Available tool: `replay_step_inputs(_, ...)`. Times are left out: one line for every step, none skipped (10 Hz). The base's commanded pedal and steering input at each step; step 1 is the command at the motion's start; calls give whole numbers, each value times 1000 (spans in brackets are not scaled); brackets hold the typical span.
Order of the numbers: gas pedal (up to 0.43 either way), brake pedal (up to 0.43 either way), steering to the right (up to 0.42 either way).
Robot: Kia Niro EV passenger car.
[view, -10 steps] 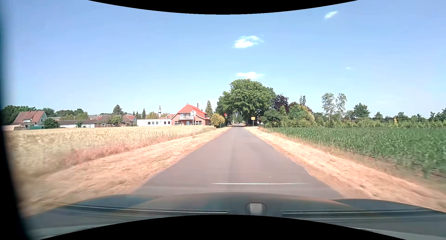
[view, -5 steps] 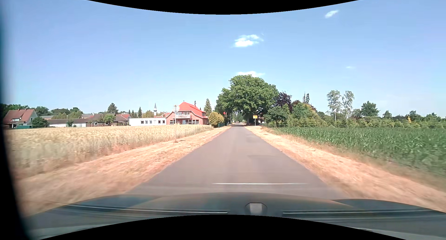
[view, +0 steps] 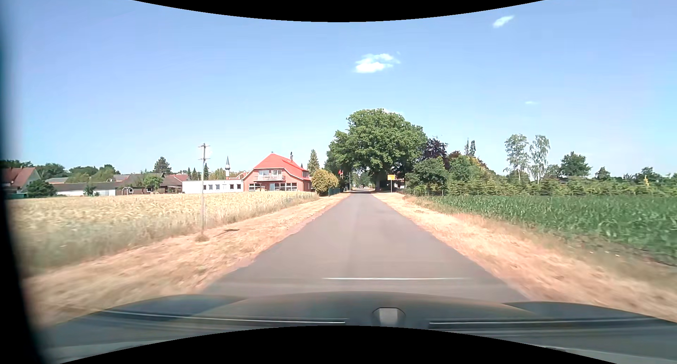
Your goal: Follow the waypoints while adhering to traffic rules and regulations
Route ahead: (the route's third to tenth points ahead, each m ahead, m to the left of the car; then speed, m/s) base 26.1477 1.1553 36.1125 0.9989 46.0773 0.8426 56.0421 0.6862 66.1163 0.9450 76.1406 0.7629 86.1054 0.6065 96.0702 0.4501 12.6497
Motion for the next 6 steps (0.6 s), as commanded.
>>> replay_step_inputs(138, 6, 3)
replay_step_inputs(138, 6, 3)
replay_step_inputs(138, 6, 3)
replay_step_inputs(138, 6, 3)
replay_step_inputs(138, 6, 3)
replay_step_inputs(138, 6, 3)
